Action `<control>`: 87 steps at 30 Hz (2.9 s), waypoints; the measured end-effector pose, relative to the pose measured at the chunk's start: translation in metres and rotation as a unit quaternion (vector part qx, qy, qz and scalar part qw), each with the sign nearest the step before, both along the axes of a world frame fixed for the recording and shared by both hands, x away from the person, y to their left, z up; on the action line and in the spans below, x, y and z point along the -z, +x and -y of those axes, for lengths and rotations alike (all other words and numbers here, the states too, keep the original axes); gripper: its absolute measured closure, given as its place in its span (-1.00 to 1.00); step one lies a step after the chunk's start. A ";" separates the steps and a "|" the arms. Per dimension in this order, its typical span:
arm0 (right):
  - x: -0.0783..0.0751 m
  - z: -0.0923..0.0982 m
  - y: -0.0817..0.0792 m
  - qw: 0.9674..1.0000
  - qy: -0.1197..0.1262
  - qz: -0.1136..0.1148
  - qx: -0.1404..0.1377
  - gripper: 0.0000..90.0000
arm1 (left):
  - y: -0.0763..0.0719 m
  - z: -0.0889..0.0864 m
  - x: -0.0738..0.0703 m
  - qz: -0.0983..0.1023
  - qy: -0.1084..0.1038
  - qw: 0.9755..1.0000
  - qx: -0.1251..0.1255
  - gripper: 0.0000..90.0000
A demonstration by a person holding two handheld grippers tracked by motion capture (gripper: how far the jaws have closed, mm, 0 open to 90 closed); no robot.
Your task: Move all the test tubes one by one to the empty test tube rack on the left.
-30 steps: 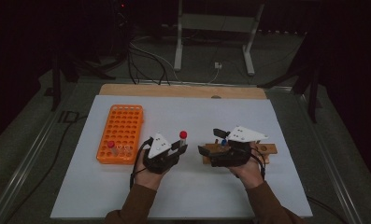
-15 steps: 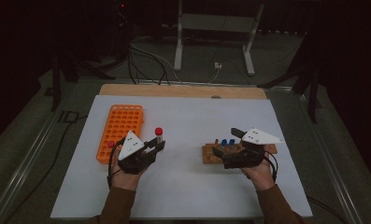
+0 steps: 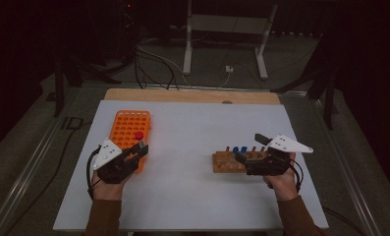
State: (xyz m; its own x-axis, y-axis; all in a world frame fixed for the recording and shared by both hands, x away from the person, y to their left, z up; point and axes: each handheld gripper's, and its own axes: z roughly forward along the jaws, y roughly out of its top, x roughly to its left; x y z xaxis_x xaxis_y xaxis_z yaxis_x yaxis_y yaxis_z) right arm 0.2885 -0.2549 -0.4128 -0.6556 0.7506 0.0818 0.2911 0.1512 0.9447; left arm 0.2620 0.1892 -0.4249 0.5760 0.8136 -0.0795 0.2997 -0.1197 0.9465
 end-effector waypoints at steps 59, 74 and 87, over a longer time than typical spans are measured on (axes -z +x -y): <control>-0.002 0.010 -0.002 1.000 0.013 0.005 0.009 -1.00 | 0.001 -0.073 0.053 -0.065 0.072 0.989 -0.115 0.68; -0.003 0.013 -0.001 1.000 0.015 0.006 0.013 -1.00 | 0.009 -0.069 0.066 -0.109 0.111 0.981 -0.113 0.68; -0.001 0.018 0.001 1.000 0.016 0.001 0.018 -1.00 | 0.000 -0.074 0.057 -0.096 0.081 0.984 -0.126 0.33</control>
State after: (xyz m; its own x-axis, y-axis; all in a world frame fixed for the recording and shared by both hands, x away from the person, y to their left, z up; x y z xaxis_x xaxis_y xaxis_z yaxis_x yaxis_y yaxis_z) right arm 0.2892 -0.2726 -0.4120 -0.6290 0.7704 0.1046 0.2929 0.1103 0.9497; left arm 0.2618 0.2629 -0.4818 0.3420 0.9394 -0.0246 0.5114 -0.1641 0.8435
